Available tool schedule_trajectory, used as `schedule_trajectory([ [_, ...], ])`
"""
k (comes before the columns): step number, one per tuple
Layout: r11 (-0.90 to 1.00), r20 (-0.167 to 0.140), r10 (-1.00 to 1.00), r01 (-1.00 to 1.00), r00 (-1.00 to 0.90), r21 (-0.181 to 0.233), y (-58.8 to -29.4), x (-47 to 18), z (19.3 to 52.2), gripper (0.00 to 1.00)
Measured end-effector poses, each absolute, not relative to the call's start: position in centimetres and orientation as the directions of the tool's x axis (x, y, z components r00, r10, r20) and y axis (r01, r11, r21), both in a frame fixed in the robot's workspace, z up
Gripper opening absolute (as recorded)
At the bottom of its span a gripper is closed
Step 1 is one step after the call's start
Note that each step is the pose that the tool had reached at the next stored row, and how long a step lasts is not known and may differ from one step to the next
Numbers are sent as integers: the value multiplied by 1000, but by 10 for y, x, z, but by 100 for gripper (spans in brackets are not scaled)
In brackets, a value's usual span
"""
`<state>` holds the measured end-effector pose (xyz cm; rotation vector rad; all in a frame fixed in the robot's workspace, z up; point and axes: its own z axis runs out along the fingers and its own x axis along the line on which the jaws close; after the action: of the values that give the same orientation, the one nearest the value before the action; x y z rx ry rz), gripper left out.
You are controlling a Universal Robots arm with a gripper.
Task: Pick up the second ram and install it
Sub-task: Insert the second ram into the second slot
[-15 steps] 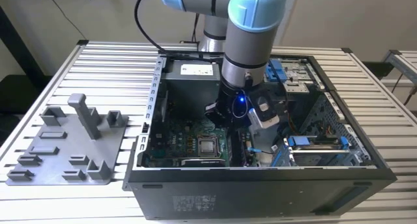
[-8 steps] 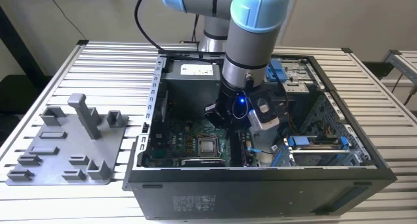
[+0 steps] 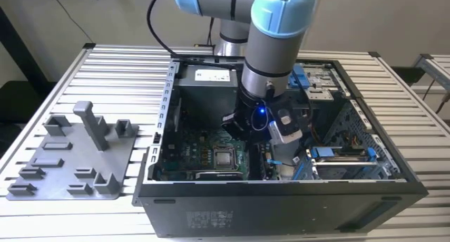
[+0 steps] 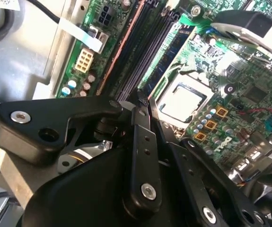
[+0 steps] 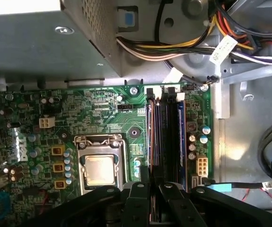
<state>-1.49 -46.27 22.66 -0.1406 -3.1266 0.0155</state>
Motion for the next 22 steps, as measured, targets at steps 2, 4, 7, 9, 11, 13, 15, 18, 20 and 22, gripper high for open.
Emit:
schedule_trajectory([
  [2, 995, 11, 103, 103, -995, -11, -463, -15, 226, 14],
  [4, 993, 11, 114, 114, -993, -11, -463, -14, 225, 14],
  [7, 993, 14, 121, 121, -993, -11, -463, -12, 224, 14],
  [9, 993, 14, 121, 121, -993, -11, -463, -12, 223, 14],
  [11, 993, 14, 121, 121, -993, -12, -463, -12, 223, 14],
  [13, 993, 14, 121, 121, -993, -11, -463, -12, 222, 14],
  [15, 993, 15, 121, 121, -993, -12, -463, -11, 221, 14],
  [18, 993, 18, 121, 121, -992, -12, -463, -10, 221, 14],
  [20, 993, 19, 121, 121, -992, -13, -463, -10, 221, 14],
  [22, 993, 20, 121, 121, -992, -13, -463, -8, 221, 14],
])
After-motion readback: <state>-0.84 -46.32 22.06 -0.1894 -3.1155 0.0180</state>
